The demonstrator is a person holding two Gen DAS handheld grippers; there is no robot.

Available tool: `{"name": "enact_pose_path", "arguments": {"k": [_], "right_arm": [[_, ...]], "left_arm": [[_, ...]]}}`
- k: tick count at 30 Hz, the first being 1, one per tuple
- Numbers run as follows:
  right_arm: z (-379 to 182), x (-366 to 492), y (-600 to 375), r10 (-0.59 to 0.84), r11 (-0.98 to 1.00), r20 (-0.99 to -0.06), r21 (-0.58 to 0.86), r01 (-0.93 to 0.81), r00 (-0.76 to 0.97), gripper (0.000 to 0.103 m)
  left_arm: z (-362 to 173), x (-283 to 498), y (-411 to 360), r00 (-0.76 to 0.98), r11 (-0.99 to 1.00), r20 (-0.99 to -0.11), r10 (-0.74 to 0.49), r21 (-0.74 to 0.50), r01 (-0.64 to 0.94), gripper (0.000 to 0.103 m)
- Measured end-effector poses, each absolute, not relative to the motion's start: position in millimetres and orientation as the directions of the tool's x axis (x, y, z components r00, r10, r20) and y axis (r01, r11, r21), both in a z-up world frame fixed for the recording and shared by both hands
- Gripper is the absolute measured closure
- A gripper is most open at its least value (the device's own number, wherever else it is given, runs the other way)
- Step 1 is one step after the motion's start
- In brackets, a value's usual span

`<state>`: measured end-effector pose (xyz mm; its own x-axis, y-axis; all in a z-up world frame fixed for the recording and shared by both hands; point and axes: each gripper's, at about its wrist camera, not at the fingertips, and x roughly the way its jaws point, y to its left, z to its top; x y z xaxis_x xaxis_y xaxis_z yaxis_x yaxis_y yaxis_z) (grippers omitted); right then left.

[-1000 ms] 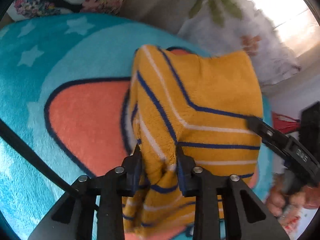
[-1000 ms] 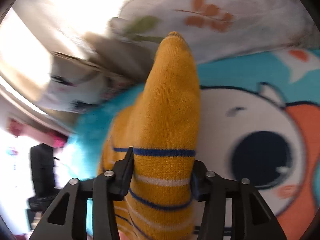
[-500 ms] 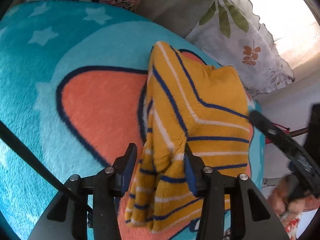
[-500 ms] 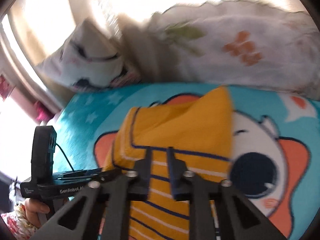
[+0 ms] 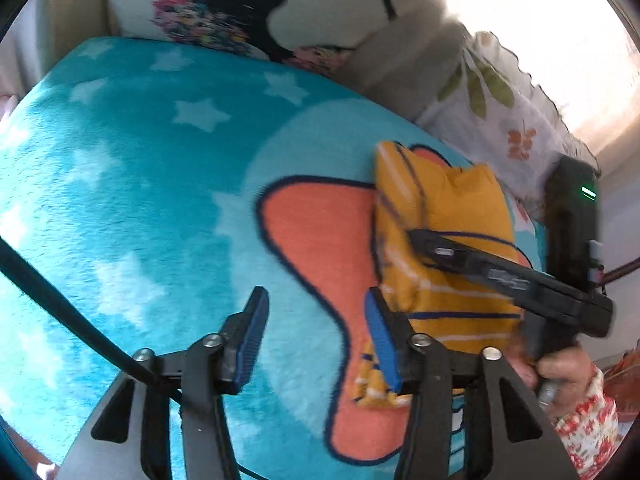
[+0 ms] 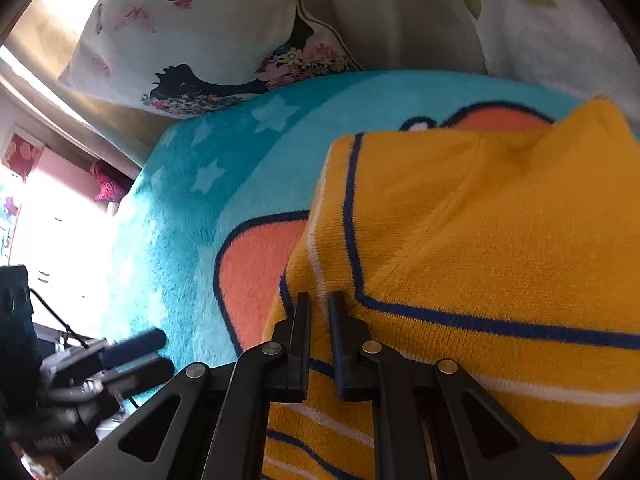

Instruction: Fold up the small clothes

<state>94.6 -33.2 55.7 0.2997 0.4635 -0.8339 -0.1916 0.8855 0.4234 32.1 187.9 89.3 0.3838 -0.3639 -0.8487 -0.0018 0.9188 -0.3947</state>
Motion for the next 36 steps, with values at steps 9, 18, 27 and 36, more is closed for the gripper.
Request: {"name": "enact_pose_path", "arguments": {"k": [9, 18, 27, 36], "right_arm": [[29, 24, -18, 0.536, 0.843, -0.832, 0.517, -0.147, 0.143, 0.089], [33, 1, -21, 0.533, 0.843, -0.829, 0.504, -0.187, 0.171, 0.089], [50, -39, -43, 0.500, 0.859, -0.843, 0.454, -0.238, 0.197, 0.082], [88, -60, -101, 0.423, 0.906, -0.832, 0.374, -0.199, 0.358, 0.071]], "left_arm": [[101, 30, 199, 0.471, 0.943, -0.831, -0.296, -0.333, 0.004, 0.037], [139, 14, 187, 0.636, 0.985, -0.764, -0.105, -0.169, -0.041, 0.028], [191, -33, 172, 0.754, 0.968, -0.637, 0.161, -0.046, -0.246, 0.009], [255, -93, 123, 0.861, 0.958, -0.424, 0.279, 0.070, -0.276, 0.003]]}}
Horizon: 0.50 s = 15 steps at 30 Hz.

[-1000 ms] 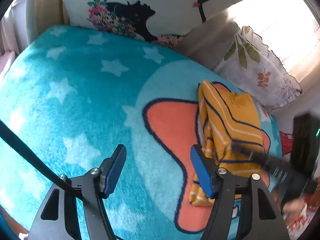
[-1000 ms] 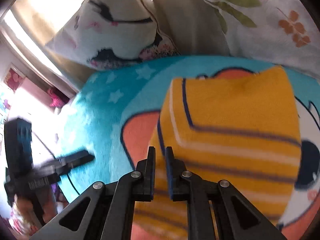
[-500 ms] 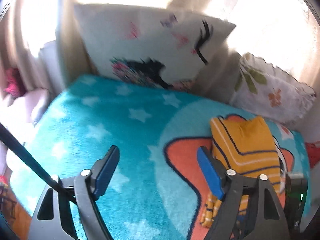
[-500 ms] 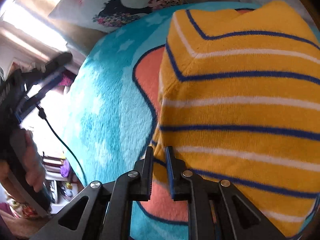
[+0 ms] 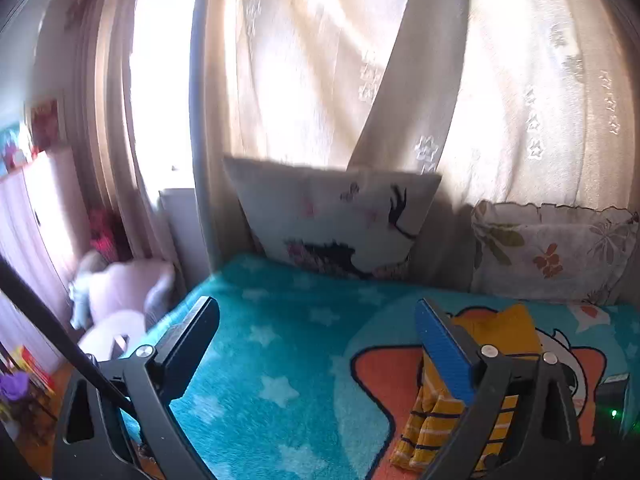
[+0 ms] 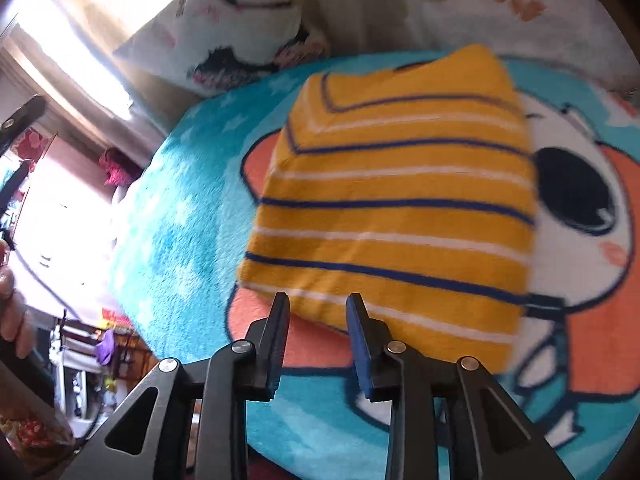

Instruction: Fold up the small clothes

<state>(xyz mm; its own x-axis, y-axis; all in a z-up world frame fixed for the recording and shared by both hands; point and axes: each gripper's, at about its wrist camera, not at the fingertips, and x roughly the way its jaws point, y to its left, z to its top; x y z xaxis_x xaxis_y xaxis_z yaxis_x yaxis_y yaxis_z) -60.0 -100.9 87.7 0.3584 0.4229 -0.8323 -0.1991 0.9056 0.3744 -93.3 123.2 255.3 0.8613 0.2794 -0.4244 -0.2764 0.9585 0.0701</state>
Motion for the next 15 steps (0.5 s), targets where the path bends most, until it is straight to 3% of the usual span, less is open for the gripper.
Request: {"name": "enact_pose_path", "arguments": {"k": [5, 9, 15], "right_arm": [[107, -73, -126, 0.375, 0.927, -0.816, 0.321, -0.194, 0.440, 0.068], [112, -85, -140, 0.342, 0.940, -0.811, 0.289, -0.183, 0.475, 0.065], [122, -102, -159, 0.274, 0.962, -0.801, 0.222, -0.161, 0.532, 0.056]], "left_arm": [[281, -130, 110, 0.917, 0.977, -0.352, 0.189, -0.029, -0.213, 0.000], [282, -118, 100, 0.881, 0.993, -0.472, 0.034, -0.085, -0.084, 0.000], [258, -115, 69, 0.819, 0.996, -0.573, -0.009, -0.079, -0.045, 0.000]]}}
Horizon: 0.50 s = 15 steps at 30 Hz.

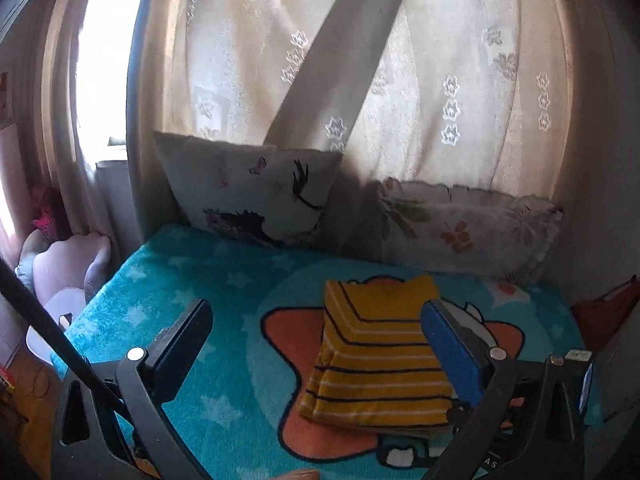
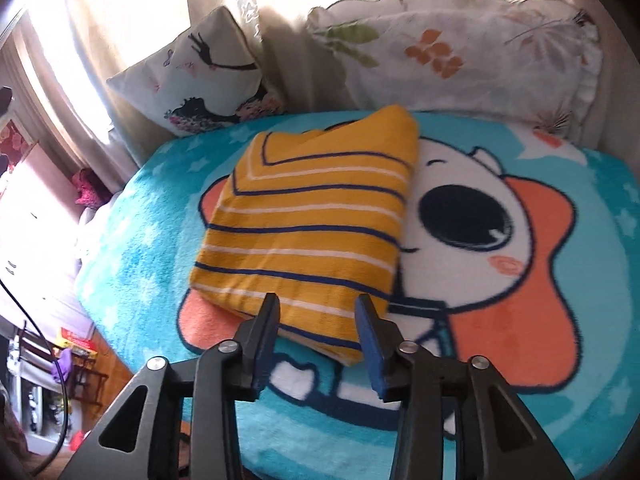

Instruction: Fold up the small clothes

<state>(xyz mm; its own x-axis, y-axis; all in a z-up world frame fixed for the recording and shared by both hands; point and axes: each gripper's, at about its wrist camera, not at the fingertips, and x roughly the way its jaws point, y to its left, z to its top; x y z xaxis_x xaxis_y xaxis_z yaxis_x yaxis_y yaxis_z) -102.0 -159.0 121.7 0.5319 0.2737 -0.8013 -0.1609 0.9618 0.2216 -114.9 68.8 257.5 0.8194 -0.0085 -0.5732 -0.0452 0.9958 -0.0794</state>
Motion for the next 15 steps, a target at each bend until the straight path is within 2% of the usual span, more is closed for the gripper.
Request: {"name": "enact_pose_path", "arguments": {"k": [2, 4, 6, 11, 15], "right_arm": [[122, -105, -160, 0.256, 0.967, -0.802, 0.207, -0.151, 0.540, 0.054], [121, -107, -163, 0.239, 0.971, -0.806, 0.193, -0.142, 0.541, 0.052], [119, -110, -165, 0.219, 0.975, -0.811, 0.173, -0.136, 0.542, 0.051], [115, -116, -166, 0.179, 0.983, -0.813, 0.127, -0.131, 0.554, 0.046], [108, -114, -162, 0.181, 0.982, -0.828, 0.127, -0.137, 0.531, 0.045]], "left_arm": [[234, -105, 61, 0.773, 0.998, -0.634, -0.017, -0.060, -0.027, 0.000], [199, -94, 57, 0.682, 0.999, -0.731, 0.015, -0.024, -0.049, 0.000], [176, -95, 58, 0.625, 0.996, -0.779, 0.039, -0.021, -0.088, 0.000], [164, -111, 51, 0.604, 0.992, -0.789, 0.114, 0.056, -0.114, 0.000], [162, -115, 45, 0.600, 0.988, -0.785, 0.154, 0.111, -0.108, 0.000]]}}
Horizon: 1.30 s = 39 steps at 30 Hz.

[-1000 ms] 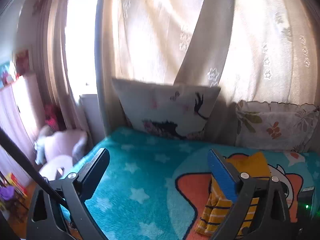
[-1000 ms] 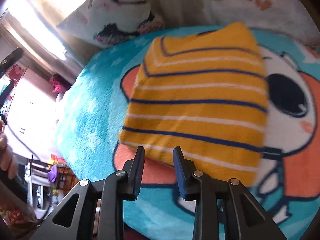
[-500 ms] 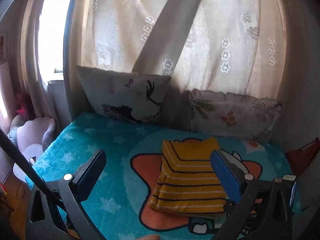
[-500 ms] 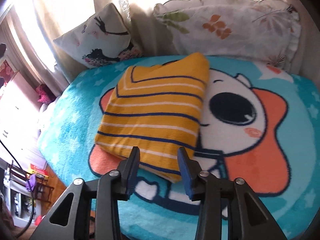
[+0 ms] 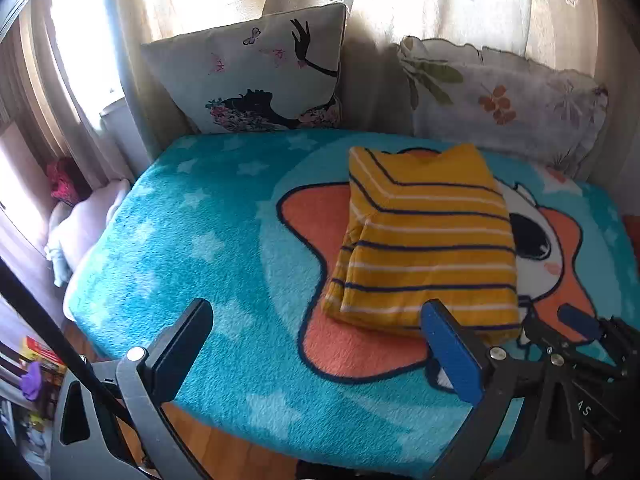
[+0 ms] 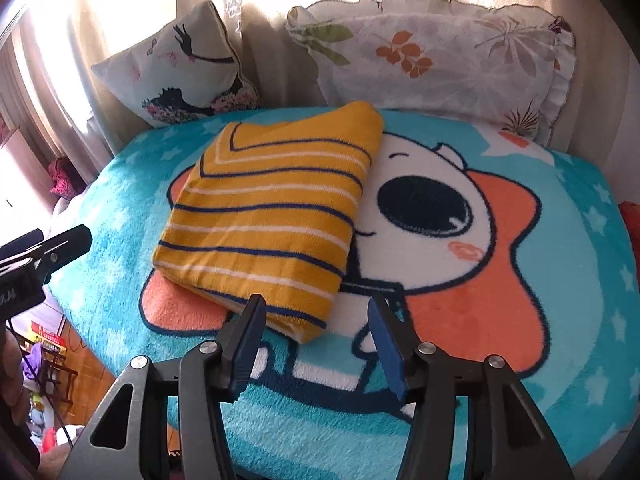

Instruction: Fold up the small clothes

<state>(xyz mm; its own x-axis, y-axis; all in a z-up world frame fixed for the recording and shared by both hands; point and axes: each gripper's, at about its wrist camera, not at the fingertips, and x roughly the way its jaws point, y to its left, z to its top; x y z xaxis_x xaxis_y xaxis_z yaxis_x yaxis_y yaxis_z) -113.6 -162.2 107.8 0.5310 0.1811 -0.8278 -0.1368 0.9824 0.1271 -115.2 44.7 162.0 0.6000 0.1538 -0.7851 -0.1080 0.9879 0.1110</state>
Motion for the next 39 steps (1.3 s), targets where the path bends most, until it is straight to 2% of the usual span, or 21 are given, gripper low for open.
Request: {"name": "enact_pose_path", "arguments": {"k": [7, 20, 39], "right_arm": [[105, -110, -149, 0.185, 0.980, -0.829, 0.114, -0.163, 0.528, 0.042], [98, -103, -146, 0.144, 0.986, -0.841, 0.079, -0.146, 0.521, 0.040], [93, -99, -158, 0.068, 0.994, -0.849, 0.011, -0.112, 0.524, 0.032]], "left_arm": [[156, -117, 46, 0.570, 0.980, -0.797, 0.198, 0.162, -0.113, 0.000], [135, -106, 43, 0.506, 0.988, -0.848, 0.155, 0.135, -0.076, 0.000], [116, -93, 37, 0.428, 0.989, -0.892, 0.144, 0.115, -0.092, 0.000]]}}
